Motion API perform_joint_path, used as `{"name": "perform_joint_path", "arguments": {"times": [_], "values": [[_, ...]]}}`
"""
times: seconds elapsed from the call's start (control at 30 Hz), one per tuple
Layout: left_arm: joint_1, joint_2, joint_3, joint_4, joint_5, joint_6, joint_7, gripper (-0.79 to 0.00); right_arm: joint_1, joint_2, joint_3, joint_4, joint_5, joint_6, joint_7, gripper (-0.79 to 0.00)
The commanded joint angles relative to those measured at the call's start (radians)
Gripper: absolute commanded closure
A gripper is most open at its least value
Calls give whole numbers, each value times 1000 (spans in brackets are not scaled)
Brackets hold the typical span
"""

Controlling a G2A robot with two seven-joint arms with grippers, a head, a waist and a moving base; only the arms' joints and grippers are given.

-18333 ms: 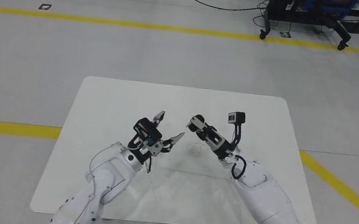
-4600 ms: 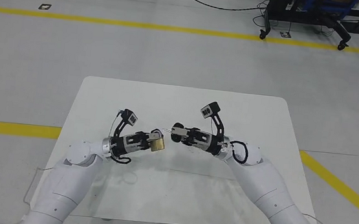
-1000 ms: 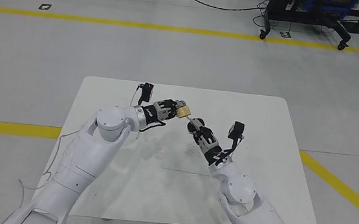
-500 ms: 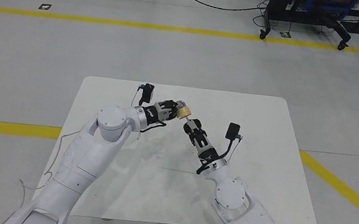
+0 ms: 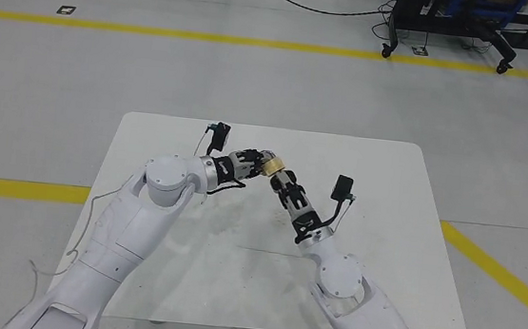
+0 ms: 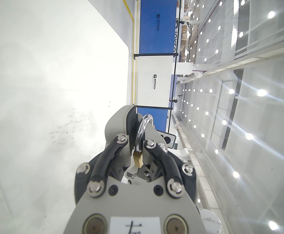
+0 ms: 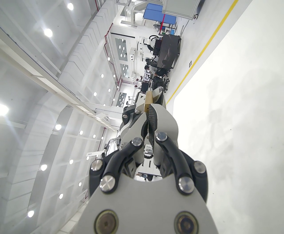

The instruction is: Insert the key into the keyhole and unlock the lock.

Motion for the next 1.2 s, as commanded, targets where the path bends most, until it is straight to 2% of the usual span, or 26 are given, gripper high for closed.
{"name": "perform_joint_path", "arguments": {"times": [0.0,0.4,0.77,0.87,0.9,0.93,0.97,1.0,1.03,1.07,1.17], "values": [[1,0,-3,2,-3,4,8,0,-5,-1,6,-1,14,-3,6,-785],[0,-3,-18,12,-21,25,22,0,-9,-2,9,-3,32,2,16,-785],[5,-9,-71,63,-215,129,1,0,-11,-2,13,-8,39,0,19,-785],[4,-12,-73,72,-251,145,-6,0,-34,3,62,-59,74,-31,33,-785],[2,-12,-73,75,-254,155,-9,0,-46,6,81,-81,76,-51,37,-613],[1,-12,-69,79,-250,168,-13,0,-58,8,97,-105,74,-70,41,-382],[-1,-11,-66,80,-245,179,-13,0,-71,10,113,-127,70,-89,41,-357],[-2,-11,-65,79,-242,184,-13,0,-83,12,125,-150,65,-104,46,-246],[-1,-11,-64,80,-246,188,-16,0,-95,14,134,-169,63,-115,52,-99],[-2,-12,-65,81,-250,192,-18,0,-104,15,139,-189,69,-129,64,0],[0,-14,-69,91,-294,211,-33,0,-116,17,145,-210,65,-148,100,0]]}}
